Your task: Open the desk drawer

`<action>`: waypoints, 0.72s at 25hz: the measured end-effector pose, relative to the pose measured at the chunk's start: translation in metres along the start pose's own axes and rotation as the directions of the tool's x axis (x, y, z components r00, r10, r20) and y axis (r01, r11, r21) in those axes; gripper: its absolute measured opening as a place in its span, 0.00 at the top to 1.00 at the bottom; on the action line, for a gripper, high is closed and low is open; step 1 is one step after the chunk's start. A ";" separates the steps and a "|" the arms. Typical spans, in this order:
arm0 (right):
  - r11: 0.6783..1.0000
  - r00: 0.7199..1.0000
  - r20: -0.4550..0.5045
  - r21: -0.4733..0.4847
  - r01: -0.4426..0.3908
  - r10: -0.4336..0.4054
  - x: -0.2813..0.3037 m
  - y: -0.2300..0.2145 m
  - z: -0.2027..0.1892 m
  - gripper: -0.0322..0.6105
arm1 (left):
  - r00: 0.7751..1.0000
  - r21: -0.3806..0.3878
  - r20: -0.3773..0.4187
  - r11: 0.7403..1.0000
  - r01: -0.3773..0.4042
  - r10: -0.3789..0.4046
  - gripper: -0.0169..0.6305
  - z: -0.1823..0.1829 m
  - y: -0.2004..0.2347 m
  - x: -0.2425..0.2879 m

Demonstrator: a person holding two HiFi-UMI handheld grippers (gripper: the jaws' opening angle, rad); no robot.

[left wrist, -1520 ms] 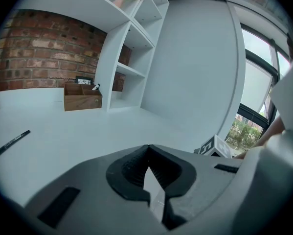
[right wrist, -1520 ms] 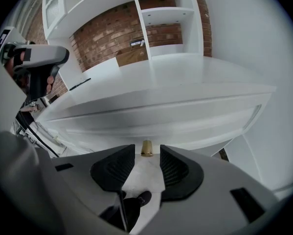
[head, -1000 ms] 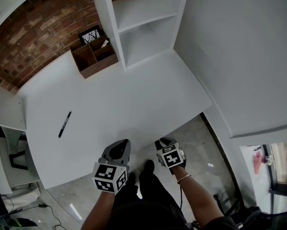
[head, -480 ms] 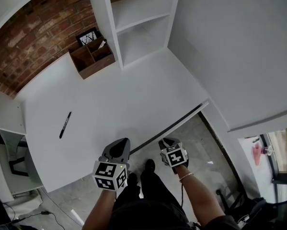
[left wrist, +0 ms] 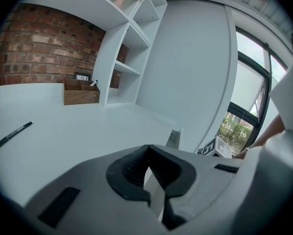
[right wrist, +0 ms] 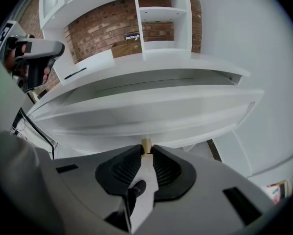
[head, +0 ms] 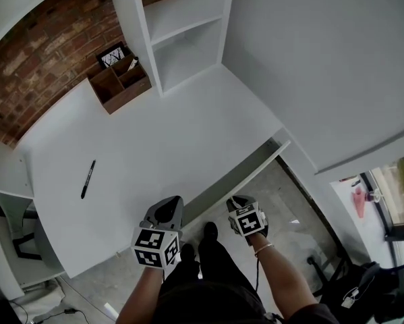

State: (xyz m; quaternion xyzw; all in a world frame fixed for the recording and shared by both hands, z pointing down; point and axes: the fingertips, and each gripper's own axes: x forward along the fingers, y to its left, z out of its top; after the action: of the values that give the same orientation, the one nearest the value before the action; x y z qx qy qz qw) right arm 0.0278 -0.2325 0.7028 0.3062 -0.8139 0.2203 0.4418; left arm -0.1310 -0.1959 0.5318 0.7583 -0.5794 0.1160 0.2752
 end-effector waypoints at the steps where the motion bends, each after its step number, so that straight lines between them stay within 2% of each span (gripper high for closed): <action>1: 1.000 1.000 -0.001 0.000 0.007 -0.007 -0.002 -0.001 -0.003 0.84 | 1.000 0.004 -0.002 1.000 0.007 -0.007 0.96 0.000 -0.001 0.000; 18: 0.996 0.996 -0.010 0.015 0.084 -0.084 -0.034 -0.006 -0.058 0.84 | 0.989 0.076 -0.065 0.988 0.137 -0.132 0.96 -0.016 -0.045 0.006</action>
State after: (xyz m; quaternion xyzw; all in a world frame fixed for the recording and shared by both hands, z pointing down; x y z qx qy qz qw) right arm 0.0798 -0.1897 0.7040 0.3424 -0.7966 0.2092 0.4520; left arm -0.0840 -0.1844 0.5351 0.8022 -0.5134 0.1431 0.2691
